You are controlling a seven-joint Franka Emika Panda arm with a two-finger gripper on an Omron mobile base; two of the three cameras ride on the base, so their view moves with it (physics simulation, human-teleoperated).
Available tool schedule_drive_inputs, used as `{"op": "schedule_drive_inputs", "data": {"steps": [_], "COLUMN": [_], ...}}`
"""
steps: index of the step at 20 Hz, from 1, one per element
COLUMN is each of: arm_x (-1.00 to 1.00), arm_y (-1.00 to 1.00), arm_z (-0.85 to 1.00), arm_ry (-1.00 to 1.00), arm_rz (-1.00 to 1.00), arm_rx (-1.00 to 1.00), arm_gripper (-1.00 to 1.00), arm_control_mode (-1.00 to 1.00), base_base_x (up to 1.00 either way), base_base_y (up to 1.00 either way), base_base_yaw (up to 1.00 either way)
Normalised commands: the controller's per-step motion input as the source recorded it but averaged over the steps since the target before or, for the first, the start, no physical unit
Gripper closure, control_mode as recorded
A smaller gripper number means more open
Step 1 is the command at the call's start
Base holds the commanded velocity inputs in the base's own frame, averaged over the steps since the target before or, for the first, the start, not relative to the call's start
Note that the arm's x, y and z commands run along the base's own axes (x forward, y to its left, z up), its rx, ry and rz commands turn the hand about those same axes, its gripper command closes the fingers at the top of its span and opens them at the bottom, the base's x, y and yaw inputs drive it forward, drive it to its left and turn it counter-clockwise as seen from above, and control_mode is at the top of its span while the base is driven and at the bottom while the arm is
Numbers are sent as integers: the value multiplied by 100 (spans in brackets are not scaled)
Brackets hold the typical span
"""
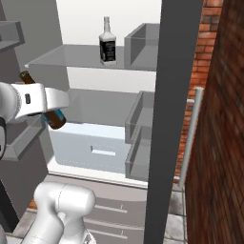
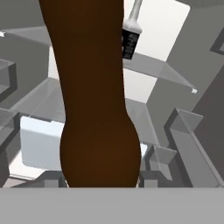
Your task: Place the beer and liquor on the top shelf of the fridge to keep them out of children's reach, and place the onion on lower shelves for easy access.
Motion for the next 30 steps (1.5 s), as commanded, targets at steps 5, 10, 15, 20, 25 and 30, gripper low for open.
{"op": "schedule_drive_inputs", "data": {"steps": [5,10,15,20,25,30], "arm_x": [0,0,0,0,0,0], "arm_y": [0,2,0,0,1,6], "arm_z": [11,18,7,0,5,24], "arm_ry": [0,0,-1,-7,-6,-1], "arm_rz": [0,0,0,0,0,0], "arm_rx": [0,5,16,20,13,6], "arm_gripper": [100,100,100,100,100,100], "arm_control_mode": [-100,-100,-100,-100,-100,-100], "base_base_x": [0,0,0,0,0,0], "base_base_y": [0,0,0,0,0,0], "base_base_yaw": [0,0,0,0,0,0]}}
